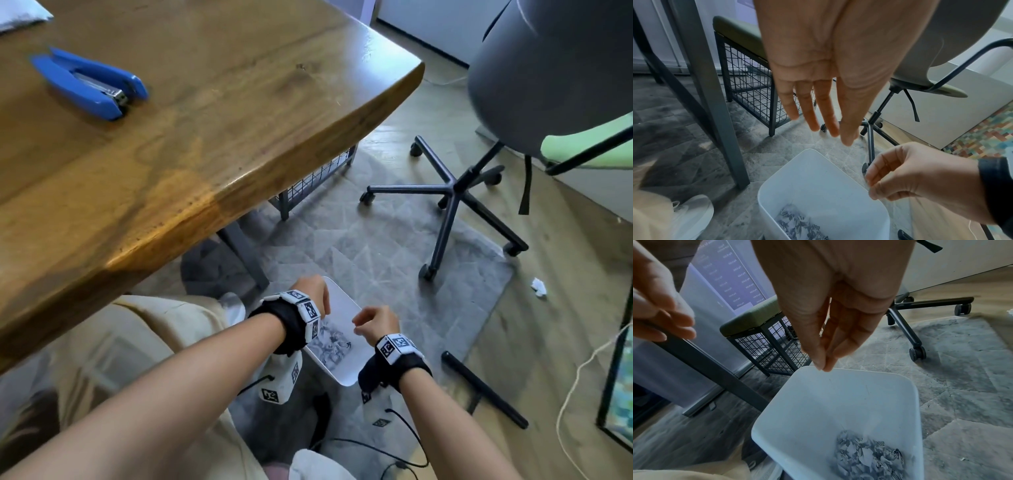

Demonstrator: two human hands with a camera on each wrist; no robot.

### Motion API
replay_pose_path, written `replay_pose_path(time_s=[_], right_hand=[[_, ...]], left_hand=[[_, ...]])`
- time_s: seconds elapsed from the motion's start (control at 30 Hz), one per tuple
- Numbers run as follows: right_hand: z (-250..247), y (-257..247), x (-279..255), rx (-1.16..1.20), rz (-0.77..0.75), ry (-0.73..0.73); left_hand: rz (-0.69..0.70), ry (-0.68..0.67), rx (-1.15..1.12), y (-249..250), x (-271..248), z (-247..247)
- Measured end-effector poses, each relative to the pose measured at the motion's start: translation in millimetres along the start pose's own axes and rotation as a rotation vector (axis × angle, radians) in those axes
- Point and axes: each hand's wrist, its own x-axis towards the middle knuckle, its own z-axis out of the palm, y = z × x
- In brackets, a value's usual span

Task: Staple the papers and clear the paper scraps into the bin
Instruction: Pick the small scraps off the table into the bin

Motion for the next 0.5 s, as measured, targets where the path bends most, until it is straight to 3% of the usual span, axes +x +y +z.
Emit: replay_pose_path(time_s=[0.2,0.5], right_hand=[[4,-8,-4,-0.033,-0.043,-0.001],[-12,-21,-7,-0.049,-0.061,-0.127]], left_hand=[[-0.005,0.012,0.063,-2,-2,2],[0.065,0.010,-0.029,-15,-16,-20]])
